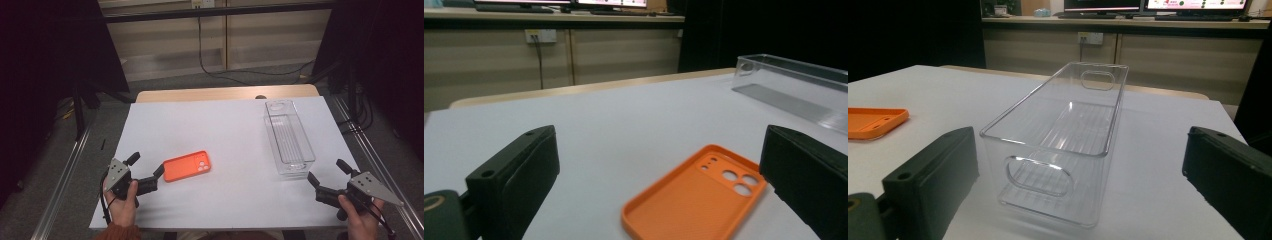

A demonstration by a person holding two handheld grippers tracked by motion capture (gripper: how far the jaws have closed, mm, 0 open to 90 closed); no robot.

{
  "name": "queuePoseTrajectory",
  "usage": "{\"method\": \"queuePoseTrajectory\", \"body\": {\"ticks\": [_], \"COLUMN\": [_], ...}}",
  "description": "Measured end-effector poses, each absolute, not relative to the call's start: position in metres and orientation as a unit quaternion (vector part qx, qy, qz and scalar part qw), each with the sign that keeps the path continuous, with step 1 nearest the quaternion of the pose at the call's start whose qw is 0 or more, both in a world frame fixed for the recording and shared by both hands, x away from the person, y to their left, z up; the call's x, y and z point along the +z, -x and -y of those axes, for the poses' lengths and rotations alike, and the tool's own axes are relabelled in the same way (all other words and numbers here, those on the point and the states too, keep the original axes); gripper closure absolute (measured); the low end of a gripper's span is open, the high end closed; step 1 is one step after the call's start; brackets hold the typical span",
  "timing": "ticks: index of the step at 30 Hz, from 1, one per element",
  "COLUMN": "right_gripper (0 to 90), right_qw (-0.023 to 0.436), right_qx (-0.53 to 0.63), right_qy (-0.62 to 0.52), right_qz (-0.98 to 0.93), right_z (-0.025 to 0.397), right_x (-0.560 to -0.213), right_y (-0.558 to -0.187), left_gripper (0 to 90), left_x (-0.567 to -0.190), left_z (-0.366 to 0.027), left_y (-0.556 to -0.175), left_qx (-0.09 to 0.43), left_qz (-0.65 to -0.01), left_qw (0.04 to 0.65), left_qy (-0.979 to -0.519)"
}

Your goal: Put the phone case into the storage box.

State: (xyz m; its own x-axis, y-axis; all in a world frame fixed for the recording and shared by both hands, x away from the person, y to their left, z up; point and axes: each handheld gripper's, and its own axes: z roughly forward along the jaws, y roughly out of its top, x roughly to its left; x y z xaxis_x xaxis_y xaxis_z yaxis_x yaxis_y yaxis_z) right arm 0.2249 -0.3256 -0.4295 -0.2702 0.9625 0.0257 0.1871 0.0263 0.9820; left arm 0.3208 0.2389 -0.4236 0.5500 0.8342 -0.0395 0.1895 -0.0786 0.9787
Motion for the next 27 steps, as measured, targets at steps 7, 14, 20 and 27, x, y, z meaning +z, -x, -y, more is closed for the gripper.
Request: {"method": "queuePoseTrajectory", "body": {"ticks": [7,14,20,27], "right_gripper": [0.6,0.6,0.6,0.7], "right_qw": [0.376,0.373,0.374,0.374], "right_qx": [0.512,0.514,0.514,0.512], "right_qy": [-0.472,-0.472,-0.471,-0.471], "right_qz": [-0.611,-0.612,-0.612,-0.613], "right_z": [0.324,0.324,0.324,0.324], "right_x": [-0.429,-0.430,-0.430,-0.430], "right_y": [-0.226,-0.225,-0.225,-0.226], "left_gripper": [4.1,2.1,3.0,3.8], "left_x": [-0.423,-0.418,-0.417,-0.413], "left_z": [-0.240,-0.238,-0.234,-0.232], "left_y": [-0.330,-0.340,-0.352,-0.368], "left_qx": [0.256,0.272,0.268,0.285], "left_qz": [-0.391,-0.375,-0.371,-0.361], "left_qw": [0.567,0.561,0.569,0.571], "left_qy": [-0.678,-0.686,-0.683,-0.680]}}
